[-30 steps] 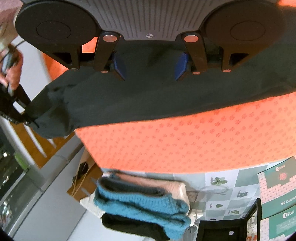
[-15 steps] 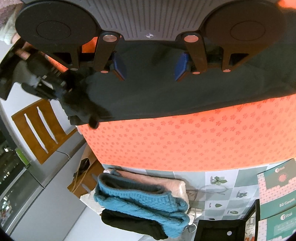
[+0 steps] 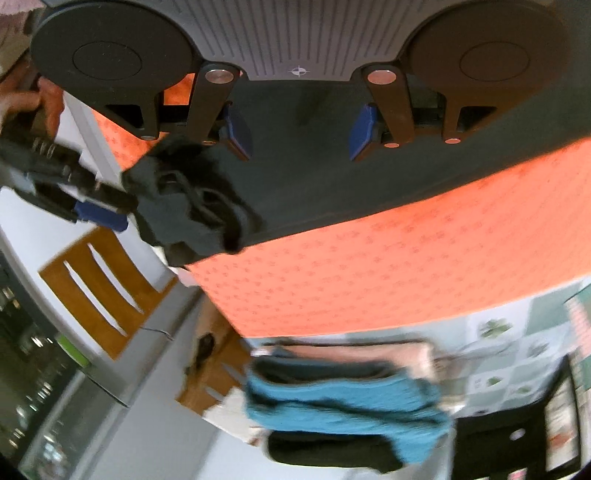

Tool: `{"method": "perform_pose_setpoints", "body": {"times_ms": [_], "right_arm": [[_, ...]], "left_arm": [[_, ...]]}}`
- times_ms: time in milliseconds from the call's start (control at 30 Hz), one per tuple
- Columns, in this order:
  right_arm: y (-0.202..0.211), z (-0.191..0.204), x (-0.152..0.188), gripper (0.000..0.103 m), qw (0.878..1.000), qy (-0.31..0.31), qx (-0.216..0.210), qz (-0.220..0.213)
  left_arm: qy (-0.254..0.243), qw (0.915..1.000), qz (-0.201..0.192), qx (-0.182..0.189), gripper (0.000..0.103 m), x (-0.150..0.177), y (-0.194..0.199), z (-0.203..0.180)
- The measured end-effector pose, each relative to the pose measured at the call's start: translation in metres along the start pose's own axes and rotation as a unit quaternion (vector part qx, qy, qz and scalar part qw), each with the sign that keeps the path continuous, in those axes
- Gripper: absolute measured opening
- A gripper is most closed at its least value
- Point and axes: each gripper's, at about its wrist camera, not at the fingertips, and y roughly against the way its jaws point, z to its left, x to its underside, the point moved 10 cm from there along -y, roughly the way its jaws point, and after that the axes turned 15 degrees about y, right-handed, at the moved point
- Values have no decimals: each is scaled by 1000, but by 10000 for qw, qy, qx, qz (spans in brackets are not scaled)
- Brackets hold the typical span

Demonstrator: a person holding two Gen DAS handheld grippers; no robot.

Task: Fold clothes
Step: 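Fold the held strip end back over the strip with the right gripper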

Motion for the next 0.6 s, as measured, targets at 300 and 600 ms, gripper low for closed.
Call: {"method": "perform_pose_setpoints", "body": {"times_ms": [300, 600], "right_arm": [[2, -64, 45, 61, 9928, -942, 528, 526], [-19, -93, 68, 68, 9863, -1253, 803, 714]], "left_arm": [[-886, 9947, 43, 513, 60, -1, -30, -71], [-1437, 9865, 54, 784, 49, 2, -50, -113]]}}
